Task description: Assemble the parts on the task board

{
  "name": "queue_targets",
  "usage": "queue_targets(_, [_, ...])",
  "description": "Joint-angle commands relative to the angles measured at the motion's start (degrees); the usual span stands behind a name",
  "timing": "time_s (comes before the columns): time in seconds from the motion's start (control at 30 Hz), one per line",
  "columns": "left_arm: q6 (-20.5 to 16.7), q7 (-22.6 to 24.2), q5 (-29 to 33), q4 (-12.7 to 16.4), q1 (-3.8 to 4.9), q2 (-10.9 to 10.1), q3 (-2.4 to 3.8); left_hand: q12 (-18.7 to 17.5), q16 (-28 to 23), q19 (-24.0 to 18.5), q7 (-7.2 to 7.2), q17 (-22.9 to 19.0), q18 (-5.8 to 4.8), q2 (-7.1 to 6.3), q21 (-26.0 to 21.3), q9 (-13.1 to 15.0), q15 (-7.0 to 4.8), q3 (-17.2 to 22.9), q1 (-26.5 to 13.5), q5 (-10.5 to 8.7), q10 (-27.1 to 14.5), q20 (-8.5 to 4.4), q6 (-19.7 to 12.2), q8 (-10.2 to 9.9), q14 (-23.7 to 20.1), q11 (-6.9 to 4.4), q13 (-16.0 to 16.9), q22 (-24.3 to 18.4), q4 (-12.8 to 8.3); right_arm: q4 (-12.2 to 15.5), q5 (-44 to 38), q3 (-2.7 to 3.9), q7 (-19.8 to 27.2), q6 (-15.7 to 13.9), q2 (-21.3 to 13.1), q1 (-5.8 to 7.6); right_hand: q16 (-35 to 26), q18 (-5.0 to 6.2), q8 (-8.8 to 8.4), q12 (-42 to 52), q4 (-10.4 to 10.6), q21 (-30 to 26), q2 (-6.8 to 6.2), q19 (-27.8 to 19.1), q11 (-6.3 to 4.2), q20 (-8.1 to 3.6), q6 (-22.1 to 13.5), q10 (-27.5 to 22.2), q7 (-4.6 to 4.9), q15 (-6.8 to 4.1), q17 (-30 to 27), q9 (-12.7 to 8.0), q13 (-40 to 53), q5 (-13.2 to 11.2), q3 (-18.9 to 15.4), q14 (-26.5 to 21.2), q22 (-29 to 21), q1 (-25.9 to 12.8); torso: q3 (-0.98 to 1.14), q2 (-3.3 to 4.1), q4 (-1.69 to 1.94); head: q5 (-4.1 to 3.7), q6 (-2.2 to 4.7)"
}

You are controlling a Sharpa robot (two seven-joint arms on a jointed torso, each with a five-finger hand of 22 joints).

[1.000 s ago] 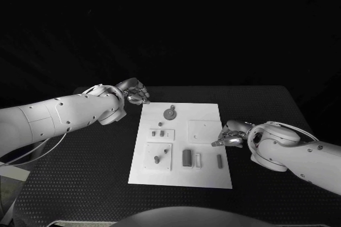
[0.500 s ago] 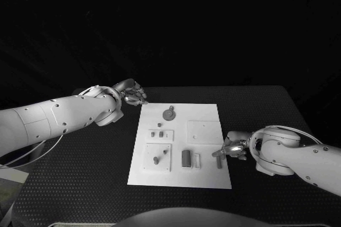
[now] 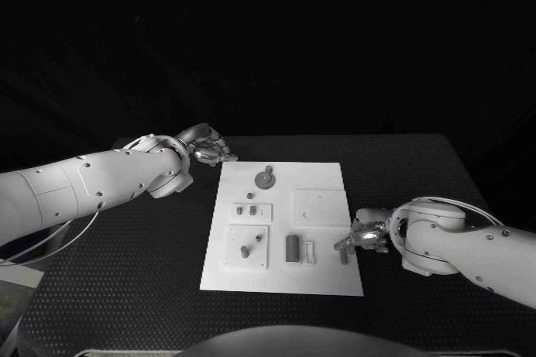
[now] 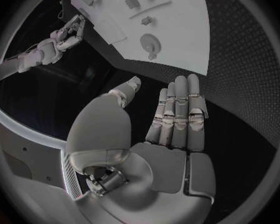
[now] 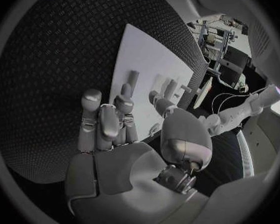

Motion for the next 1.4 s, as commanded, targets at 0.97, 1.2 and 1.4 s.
queue_targets(0.97, [0.7, 1.3, 2.4, 0.2, 0.04, 0.0, 0.02, 0.0, -1.5, -0.2, -0.2, 1.3, 1.1, 6.7, 0.1, -0.2, -0.28, -21.7, 4.1, -0.48, -0.2, -0.34, -0.6, 0.5, 0.5, -0.23, -0.1, -2.4, 12.9, -5.8, -3.5, -1.45, -0.8, 5.7, 4.9, -2.32, 0.6, 1.98, 0.05, 0.7, -8.8, 0.8, 2.64, -0.1, -0.15, -0.59, 0.8, 0.5, 0.01, -0.32, 0.1, 0.1, 0.6, -0.2, 0.7, 0.2, 0.4, 6.4, -0.03, -0.02, 0.03, 0.14, -0.81])
queue_targets(1.2, [0.6, 1.3, 2.4, 0.2, 0.04, -0.1, 0.02, 0.0, -1.6, -0.2, -0.21, 1.3, 1.08, 6.76, 0.1, -0.3, -0.29, -22.1, 4.4, -0.48, -0.2, -0.33, -0.6, 0.5, 0.5, -0.23, -0.1, -2.5, 12.9, -5.5, -5.9, -1.64, -0.5, 7.7, 4.8, -2.4, 0.3, 1.83, -0.31, 0.4, -14.0, 0.7, 1.25, -0.4, 0.14, -0.29, 0.5, 0.3, 0.26, -0.03, -1.1, 0.0, 0.5, -0.2, 0.0, -0.3, 0.3, 9.9, -0.02, -0.02, -0.03, 0.13, -0.92])
queue_targets(1.4, [0.6, 1.3, 2.4, 0.2, 0.04, -0.2, 0.02, 0.0, -1.6, -0.2, -0.21, 1.3, 1.08, 6.76, 0.1, -0.3, -0.29, -22.3, 4.5, -0.48, -0.2, -0.33, -0.6, 0.5, 0.6, -0.23, -0.1, -2.6, 12.9, -5.3, -7.5, -1.7, -0.7, 7.4, 4.9, -2.4, 0.1, 1.79, -0.53, 0.2, -14.0, 0.5, 0.57, -0.5, 0.27, -0.18, 0.2, 0.1, 0.4, 0.07, -1.7, -0.1, 0.5, -0.2, -0.3, -0.6, 0.1, 10.6, -0.05, -0.02, 0.01, 0.13, -0.98])
